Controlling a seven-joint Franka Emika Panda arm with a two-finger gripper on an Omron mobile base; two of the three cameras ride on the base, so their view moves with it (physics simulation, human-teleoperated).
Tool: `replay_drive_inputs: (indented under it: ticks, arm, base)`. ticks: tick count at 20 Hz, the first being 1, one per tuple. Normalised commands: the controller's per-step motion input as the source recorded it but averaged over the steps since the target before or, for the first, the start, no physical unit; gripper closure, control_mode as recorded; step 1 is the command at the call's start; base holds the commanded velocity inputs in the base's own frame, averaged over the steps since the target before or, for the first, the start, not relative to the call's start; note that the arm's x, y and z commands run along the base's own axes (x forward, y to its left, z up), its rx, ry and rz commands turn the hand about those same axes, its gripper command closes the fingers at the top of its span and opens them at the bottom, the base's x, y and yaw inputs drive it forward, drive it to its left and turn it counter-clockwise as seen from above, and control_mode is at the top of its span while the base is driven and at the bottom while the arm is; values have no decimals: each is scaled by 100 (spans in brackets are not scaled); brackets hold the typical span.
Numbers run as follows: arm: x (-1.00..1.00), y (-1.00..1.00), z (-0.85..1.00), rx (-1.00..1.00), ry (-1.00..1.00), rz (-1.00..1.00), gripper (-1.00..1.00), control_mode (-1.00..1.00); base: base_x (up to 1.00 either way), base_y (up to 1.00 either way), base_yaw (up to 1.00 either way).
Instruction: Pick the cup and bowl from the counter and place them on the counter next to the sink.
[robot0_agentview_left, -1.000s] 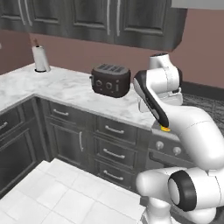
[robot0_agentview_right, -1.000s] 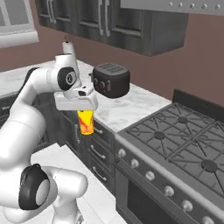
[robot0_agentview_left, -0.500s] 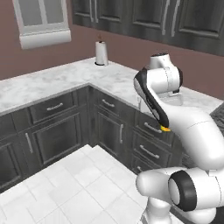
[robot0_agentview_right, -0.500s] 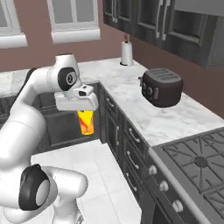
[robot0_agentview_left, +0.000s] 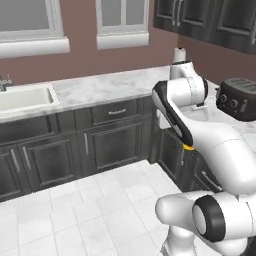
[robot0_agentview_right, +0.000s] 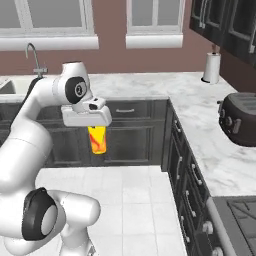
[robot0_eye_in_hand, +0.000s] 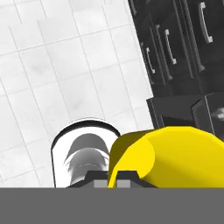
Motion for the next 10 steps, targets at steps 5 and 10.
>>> replay_drive_inputs:
  ticks: [5,10]
  arm:
    - [0,0,0,0,0,0,100,100]
    - [0,0,0,0,0,0,100,100]
  base:
    - [84,26,11]
    - [100,39,2]
